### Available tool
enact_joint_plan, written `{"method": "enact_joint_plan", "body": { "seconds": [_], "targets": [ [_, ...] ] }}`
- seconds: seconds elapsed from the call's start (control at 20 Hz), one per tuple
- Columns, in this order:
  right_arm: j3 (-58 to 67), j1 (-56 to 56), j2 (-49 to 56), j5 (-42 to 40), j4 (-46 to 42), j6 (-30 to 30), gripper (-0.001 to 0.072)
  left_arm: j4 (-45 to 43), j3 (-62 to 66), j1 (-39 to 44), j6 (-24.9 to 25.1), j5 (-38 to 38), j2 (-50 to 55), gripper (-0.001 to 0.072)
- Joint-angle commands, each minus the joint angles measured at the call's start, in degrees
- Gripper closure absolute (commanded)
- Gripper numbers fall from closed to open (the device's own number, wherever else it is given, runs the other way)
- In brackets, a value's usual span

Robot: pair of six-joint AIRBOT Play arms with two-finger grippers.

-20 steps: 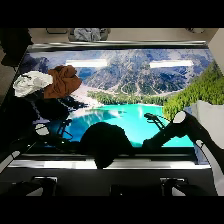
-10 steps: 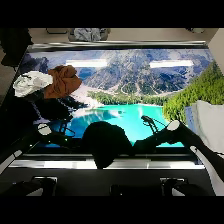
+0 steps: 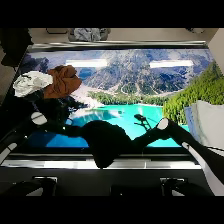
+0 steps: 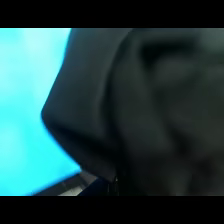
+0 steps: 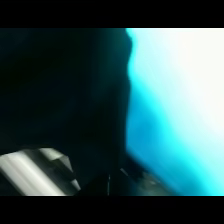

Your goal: Fold the shirts.

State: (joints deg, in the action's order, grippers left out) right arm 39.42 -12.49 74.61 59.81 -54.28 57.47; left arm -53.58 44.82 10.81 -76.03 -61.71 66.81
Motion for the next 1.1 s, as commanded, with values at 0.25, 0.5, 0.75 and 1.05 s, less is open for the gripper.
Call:
{"method": "enact_joint_plan", "body": {
  "seconds": [0.25,0.5,0.75,1.05],
  "targets": [
    [39.6,16.4,-19.5,1.4,-24.2,-2.2,0.0668,-5.1,47.8,-11.8,-2.6,-2.8,-2.8,0.0674],
    [55.8,19.3,-30.4,0.1,-33.1,-2.3,0.0667,-5.2,74.5,-16.0,-8.6,2.4,-5.6,0.0674],
    [56.4,19.3,-34.7,7.3,-47.7,-1.8,0.0667,-21.3,71.0,-16.0,-14.8,1.7,-11.8,0.0673],
    [56.5,19.3,-34.7,15.2,-49.9,-0.9,0.0666,-28.4,69.7,-16.0,-16.1,-2.9,-14.9,0.0673]
  ]
}}
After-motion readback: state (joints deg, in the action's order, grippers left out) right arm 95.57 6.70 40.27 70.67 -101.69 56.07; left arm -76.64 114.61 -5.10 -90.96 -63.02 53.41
